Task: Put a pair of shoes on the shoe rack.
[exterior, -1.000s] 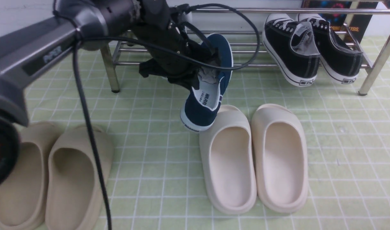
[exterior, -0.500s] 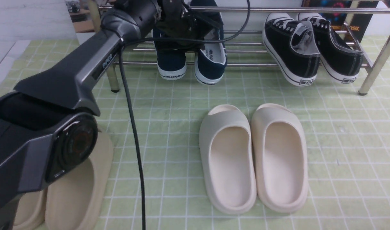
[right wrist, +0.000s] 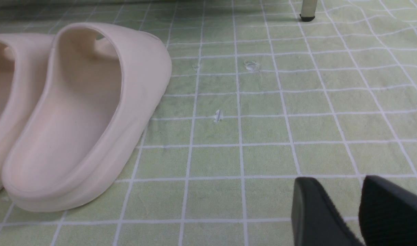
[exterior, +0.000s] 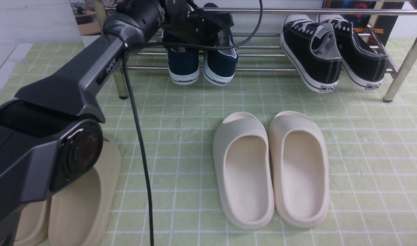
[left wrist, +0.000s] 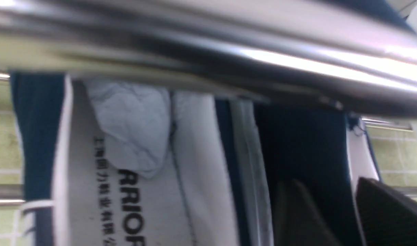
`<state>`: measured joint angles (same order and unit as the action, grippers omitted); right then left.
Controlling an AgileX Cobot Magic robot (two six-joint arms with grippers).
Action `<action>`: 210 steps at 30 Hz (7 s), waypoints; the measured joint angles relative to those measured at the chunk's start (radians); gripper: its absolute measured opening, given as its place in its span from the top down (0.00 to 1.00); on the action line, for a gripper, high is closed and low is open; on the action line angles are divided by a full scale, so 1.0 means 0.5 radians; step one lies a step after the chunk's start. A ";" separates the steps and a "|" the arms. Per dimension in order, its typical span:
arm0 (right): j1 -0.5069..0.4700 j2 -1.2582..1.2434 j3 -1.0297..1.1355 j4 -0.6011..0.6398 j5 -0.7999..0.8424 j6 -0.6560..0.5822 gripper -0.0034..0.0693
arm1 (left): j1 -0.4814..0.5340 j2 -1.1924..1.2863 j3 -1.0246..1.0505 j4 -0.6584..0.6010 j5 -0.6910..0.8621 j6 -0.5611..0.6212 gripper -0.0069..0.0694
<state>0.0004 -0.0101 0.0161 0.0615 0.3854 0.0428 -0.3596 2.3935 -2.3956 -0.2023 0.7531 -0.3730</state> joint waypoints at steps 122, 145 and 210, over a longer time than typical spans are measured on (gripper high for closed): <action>0.000 0.000 0.000 0.000 0.000 -0.002 0.62 | 0.189 -0.229 -0.009 0.385 0.512 -0.343 0.31; 0.000 0.000 0.000 0.000 0.000 0.000 0.62 | -0.160 -0.133 -0.010 0.512 0.316 -0.137 0.69; -0.001 0.000 0.000 0.000 0.000 -0.001 0.62 | -0.159 -0.687 0.044 0.552 0.995 0.511 0.91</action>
<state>0.0000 -0.0101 0.0161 0.0615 0.3854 0.0424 -0.4392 2.0501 -2.3736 0.0738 1.2505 -0.1177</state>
